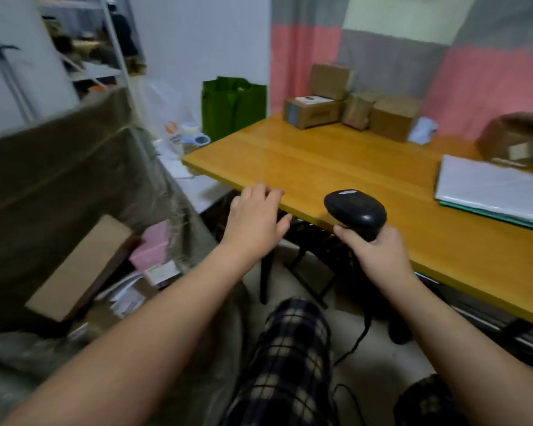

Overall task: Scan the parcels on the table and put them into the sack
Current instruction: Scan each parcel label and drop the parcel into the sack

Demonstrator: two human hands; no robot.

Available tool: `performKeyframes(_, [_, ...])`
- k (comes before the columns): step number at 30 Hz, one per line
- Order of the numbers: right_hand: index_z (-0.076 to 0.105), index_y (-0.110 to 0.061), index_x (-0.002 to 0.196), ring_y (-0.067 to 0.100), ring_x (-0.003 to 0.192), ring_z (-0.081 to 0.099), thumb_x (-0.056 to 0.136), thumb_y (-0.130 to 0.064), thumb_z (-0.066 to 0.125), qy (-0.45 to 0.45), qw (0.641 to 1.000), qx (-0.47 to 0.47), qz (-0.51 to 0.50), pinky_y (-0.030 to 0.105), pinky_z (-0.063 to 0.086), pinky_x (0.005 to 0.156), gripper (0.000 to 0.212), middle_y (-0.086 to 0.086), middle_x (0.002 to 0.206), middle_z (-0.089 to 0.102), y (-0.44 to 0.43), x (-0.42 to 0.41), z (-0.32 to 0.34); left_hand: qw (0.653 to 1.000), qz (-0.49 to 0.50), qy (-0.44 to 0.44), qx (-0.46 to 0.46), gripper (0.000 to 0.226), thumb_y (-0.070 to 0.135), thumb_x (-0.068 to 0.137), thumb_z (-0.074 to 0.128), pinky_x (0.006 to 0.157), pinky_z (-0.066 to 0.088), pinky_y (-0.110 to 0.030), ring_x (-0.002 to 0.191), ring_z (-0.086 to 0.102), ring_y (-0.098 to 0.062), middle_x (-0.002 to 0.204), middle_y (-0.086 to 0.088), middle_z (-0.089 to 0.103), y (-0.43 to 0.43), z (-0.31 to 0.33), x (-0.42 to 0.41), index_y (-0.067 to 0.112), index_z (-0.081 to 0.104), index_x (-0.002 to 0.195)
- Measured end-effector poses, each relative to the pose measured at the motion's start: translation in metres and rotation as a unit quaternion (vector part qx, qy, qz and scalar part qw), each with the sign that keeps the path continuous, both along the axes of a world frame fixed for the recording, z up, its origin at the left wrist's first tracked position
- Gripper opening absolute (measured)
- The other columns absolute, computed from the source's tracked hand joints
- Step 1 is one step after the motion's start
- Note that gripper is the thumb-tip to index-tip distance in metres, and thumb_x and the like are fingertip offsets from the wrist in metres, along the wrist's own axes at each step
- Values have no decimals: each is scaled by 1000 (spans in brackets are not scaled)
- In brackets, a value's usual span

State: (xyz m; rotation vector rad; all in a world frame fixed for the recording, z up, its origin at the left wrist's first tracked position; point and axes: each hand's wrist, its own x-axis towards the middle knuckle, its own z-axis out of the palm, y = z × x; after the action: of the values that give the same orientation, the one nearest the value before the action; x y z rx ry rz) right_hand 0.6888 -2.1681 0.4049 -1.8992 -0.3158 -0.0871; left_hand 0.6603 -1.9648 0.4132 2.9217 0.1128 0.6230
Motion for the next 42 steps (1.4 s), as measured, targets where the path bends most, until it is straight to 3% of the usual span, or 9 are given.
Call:
performKeyframes(7, [61, -34, 74, -3, 67, 57, 79, -24, 76, -5, 983, 44, -176, 19, 43, 63, 19, -15, 72, 63, -138, 22, 20, 983, -159, 57, -66, 49, 43, 94, 51, 97, 36, -39, 119, 43, -26, 128, -5, 47, -135, 0, 74, 20, 45, 137])
performKeyframes(11, [64, -27, 78, 13, 70, 60, 80, -29, 75, 68, 965, 102, -232, 30, 47, 65, 11, -5, 73, 65, -189, 31, 20, 974, -198, 90, -71, 52, 42, 93, 55, 102, 35, -38, 122, 41, -27, 131, -8, 46, -194, -6, 118, 19, 45, 138])
performKeyframes(15, [66, -18, 74, 25, 60, 58, 79, -27, 75, 118, 957, 127, -233, 42, 48, 66, 14, 0, 57, 60, -211, 33, 18, 958, -264, 93, -69, 56, 41, 92, 57, 106, 35, -38, 127, 39, -27, 138, -9, 42, -241, 0, 160, 15, 44, 139])
performKeyframes(19, [65, -17, 75, 25, 66, 56, 77, -30, 77, 91, 953, 133, -255, 38, 45, 65, 17, -4, 58, 59, -233, 38, 28, 947, -295, 129, -9, 62, 46, 94, 53, 111, 29, -36, 138, 33, -26, 151, -9, 35, -276, 7, 198, 14, 36, 144])
performKeyframes(23, [62, -16, 67, 19, 59, 53, 79, -30, 75, 45, 946, 97, -305, 31, 39, 60, 22, 0, 58, 54, -258, 46, 39, 947, -283, 129, 75, 37, 44, 95, 50, 82, 42, -35, 108, 55, -29, 119, -9, 59, -285, 8, 219, 13, 57, 113])
performKeyframes(28, [58, -29, 69, -6, 57, 56, 79, -30, 76, 2, 945, 28, -326, 6, 36, 48, 21, -15, 58, 58, -251, 50, 32, 944, -271, 98, 163, 39, 52, 94, 48, 80, 40, -33, 100, 59, -25, 110, -4, 63, -282, 18, 212, 18, 60, 111])
performKeyframes(31, [59, -31, 73, -14, 67, 56, 77, -31, 77, -21, 950, -4, -312, 5, 38, 51, 18, -14, 68, 62, -242, 50, 31, 941, -291, 70, 157, 29, 39, 99, 44, 83, 43, -34, 99, 59, -26, 108, -4, 63, -269, 15, 193, 18, 61, 109])
performKeyframes(39, [57, -30, 73, 0, 61, 55, 79, -28, 75, -41, 942, -10, -332, 15, 32, 50, 19, -12, 61, 58, -239, 44, 26, 930, -315, 59, 178, 31, 30, 100, 37, 87, 42, -34, 99, 58, -23, 108, -1, 62, -239, 8, 160, 18, 63, 111])
performKeyframes(42, [53, -30, 69, -4, 53, 53, 81, -26, 73, -42, 943, -9, -330, 12, 33, 44, 23, -18, 51, 55, -240, 43, 26, 955, -291, 53, 24, 23, 25, 100, 40, 73, 44, -37, 85, 58, -26, 98, -6, 63, -236, 17, 156, 13, 60, 102])
